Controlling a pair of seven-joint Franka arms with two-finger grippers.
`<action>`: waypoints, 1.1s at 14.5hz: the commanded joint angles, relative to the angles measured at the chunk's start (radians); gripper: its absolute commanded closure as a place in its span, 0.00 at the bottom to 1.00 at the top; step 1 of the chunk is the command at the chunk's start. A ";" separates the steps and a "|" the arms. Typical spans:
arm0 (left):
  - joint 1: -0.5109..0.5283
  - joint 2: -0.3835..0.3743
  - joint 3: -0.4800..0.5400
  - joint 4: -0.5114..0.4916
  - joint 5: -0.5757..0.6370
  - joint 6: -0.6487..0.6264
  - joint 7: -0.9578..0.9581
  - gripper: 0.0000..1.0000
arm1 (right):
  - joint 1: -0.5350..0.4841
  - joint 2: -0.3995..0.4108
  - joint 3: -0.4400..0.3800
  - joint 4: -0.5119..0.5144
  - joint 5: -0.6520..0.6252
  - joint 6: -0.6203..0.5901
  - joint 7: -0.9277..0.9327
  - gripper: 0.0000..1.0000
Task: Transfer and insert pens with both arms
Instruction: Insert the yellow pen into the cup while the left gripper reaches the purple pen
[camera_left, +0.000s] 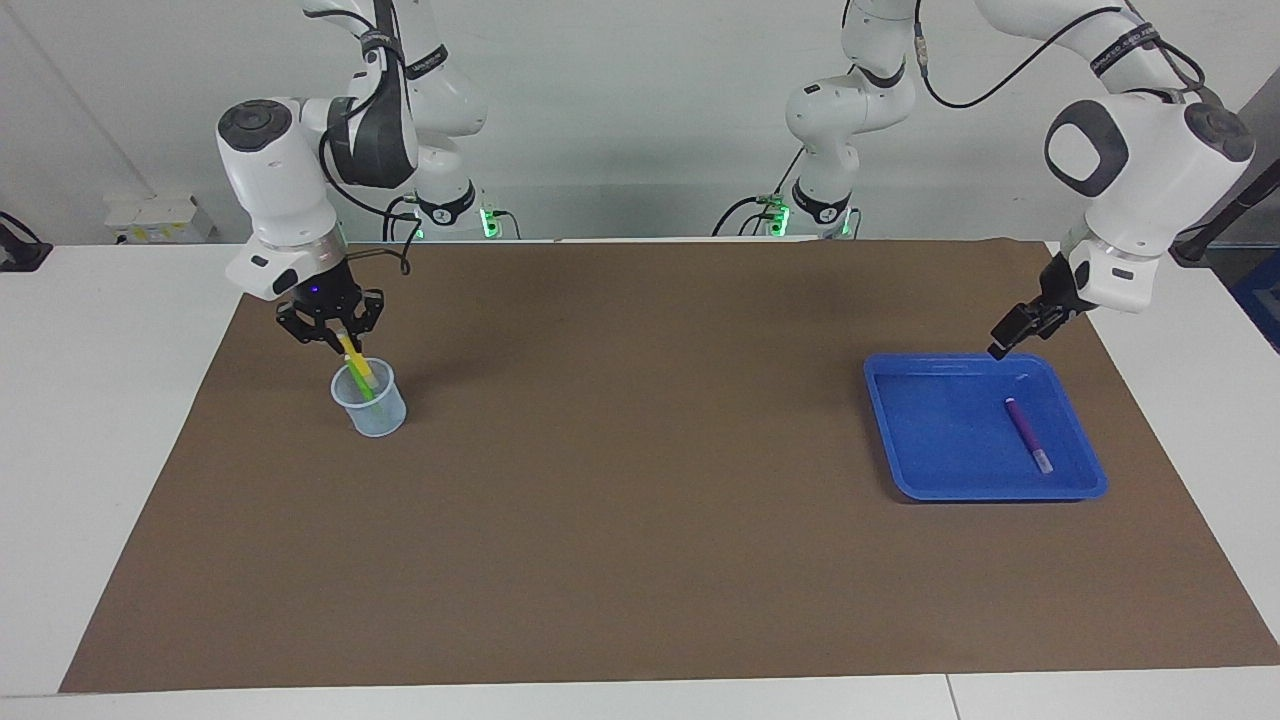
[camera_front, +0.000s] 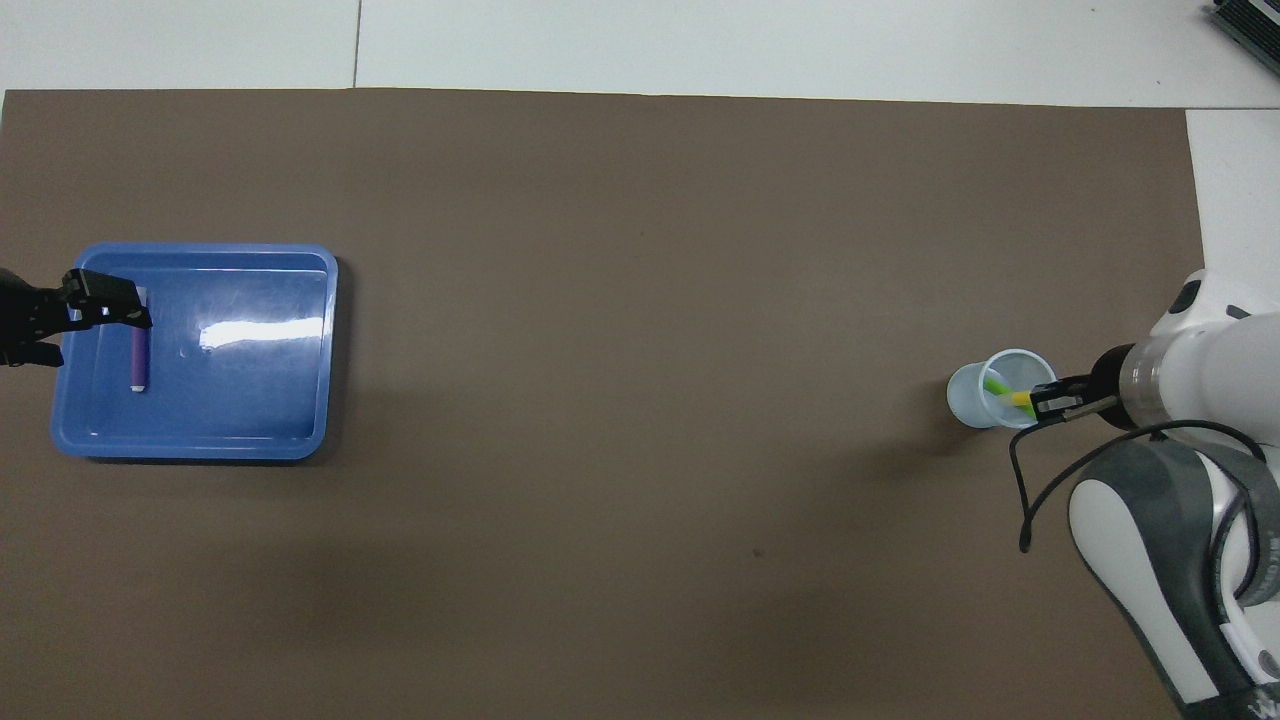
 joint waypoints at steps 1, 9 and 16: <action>0.055 0.039 -0.008 -0.013 0.031 0.090 0.140 0.00 | -0.029 -0.002 0.013 -0.048 -0.018 0.068 -0.022 1.00; 0.090 0.275 -0.008 -0.012 0.031 0.307 0.425 0.00 | -0.015 0.047 0.015 -0.033 -0.018 0.093 0.038 0.00; 0.126 0.312 -0.007 -0.010 0.031 0.356 0.425 0.00 | -0.011 0.024 0.023 0.056 0.002 -0.092 0.042 0.00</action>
